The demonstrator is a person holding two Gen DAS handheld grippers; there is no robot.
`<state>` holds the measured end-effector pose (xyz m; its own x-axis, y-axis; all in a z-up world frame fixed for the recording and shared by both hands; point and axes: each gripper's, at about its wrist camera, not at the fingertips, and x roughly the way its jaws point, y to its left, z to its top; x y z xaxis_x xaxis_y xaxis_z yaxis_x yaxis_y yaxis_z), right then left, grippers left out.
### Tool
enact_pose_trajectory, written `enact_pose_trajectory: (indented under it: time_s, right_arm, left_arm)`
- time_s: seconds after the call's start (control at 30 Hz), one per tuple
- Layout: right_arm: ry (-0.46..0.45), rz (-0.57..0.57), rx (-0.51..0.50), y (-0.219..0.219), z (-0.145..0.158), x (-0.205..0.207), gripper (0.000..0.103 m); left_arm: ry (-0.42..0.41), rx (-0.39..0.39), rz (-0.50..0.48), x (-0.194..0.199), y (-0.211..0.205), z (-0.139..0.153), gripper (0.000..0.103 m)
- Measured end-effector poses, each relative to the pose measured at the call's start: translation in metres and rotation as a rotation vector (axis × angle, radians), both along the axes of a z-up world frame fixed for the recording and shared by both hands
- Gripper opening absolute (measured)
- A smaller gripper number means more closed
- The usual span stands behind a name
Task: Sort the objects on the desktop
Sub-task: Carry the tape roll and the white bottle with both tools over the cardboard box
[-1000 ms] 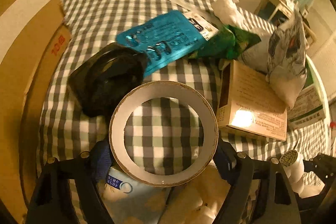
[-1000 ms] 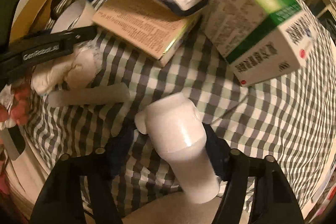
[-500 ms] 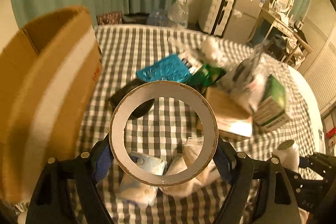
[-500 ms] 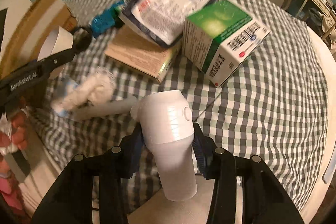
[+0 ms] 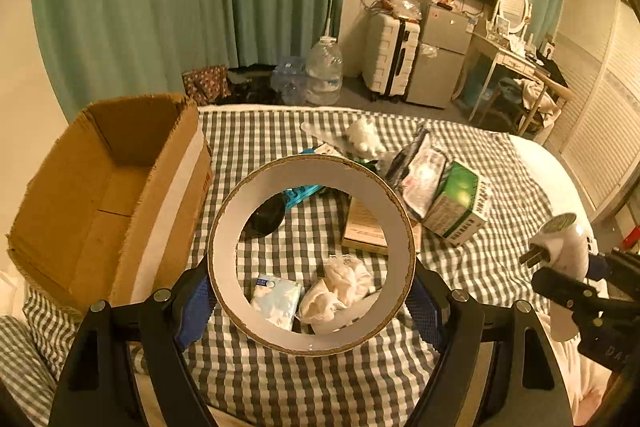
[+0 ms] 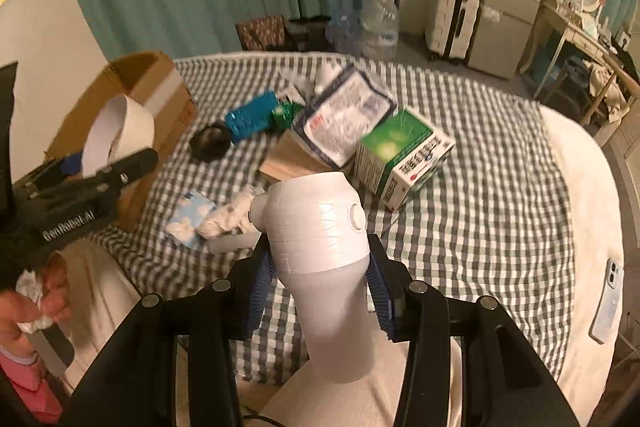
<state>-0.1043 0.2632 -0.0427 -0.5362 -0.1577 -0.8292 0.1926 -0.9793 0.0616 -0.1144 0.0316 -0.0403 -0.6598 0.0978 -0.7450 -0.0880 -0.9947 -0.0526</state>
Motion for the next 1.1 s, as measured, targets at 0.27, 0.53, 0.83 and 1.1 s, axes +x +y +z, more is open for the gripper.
enact_pose_trajectory:
  time_s: [0.27,0.53,0.83,1.1]
  right_arm:
    - [0.076,0.009,-0.003,-0.008,0.036,0.024,0.044]
    - [0.104,0.014,-0.019,-0.023,0.056,0.035,0.044]
    - [0.112,0.054,-0.025,-0.049,0.064,0.039,0.044]
    - [0.095,0.106,-0.012,-0.077,0.063,0.031,0.044]
  left_arm:
    - [0.054,-0.010,-0.020,0.021,-0.002,0.036,0.083]
    - [0.097,-0.002,-0.037,0.039,-0.020,0.057,0.083]
    - [0.119,0.018,-0.025,0.046,-0.044,0.066,0.083]
    - [0.099,0.027,0.038,0.040,-0.078,0.063,0.083]
